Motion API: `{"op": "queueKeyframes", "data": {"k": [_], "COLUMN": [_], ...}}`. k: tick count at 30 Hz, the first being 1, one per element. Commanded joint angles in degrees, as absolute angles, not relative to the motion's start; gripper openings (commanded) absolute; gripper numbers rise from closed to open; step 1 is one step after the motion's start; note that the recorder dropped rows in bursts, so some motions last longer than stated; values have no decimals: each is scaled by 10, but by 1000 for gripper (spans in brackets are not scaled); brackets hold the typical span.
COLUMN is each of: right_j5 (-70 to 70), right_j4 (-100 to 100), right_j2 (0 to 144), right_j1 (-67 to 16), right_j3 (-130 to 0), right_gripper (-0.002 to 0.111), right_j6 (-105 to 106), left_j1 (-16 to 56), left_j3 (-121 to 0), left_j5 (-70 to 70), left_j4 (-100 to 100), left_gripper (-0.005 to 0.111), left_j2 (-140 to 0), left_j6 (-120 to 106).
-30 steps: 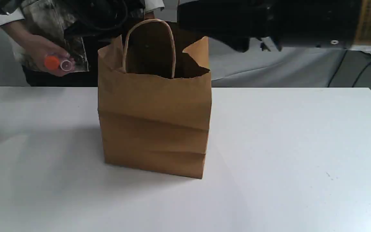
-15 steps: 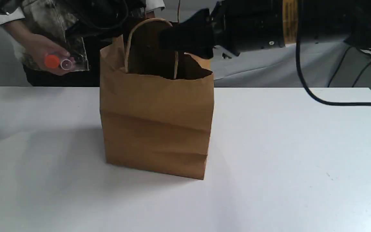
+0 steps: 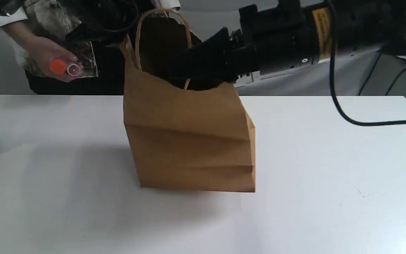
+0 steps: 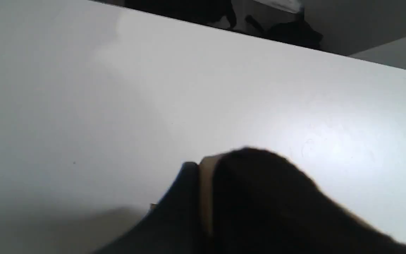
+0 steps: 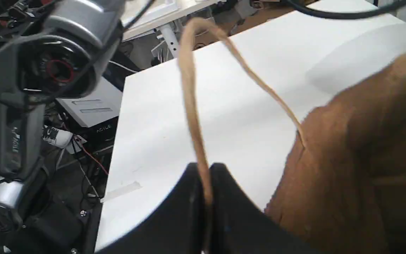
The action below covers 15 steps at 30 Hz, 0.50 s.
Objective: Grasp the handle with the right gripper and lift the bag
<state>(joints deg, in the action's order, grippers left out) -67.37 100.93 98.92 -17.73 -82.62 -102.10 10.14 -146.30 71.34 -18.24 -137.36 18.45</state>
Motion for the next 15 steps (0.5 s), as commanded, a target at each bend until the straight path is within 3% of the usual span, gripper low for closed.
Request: {"op": "queueKeyframes", "data": {"k": [1,6,15], "right_j5": [-700,-700,-521], "right_j4": [999,999,999], "right_j2": [970,970,1011], "right_j1": [-172,-172,-172], "right_j3": [-862,-894,-894], "right_gripper": [0,0,0], "right_j6": [-1073,-1136,-1156], "left_j1": [110,120,113], "left_j3": [-1466,-1421,-1278], "left_j5": [700,700,700], "left_j4": [-154,-156,-155], "left_gripper": [0,0,0], "left_j2": [-1363,-1344,-1274], "left_j6": [195,196,188]}}
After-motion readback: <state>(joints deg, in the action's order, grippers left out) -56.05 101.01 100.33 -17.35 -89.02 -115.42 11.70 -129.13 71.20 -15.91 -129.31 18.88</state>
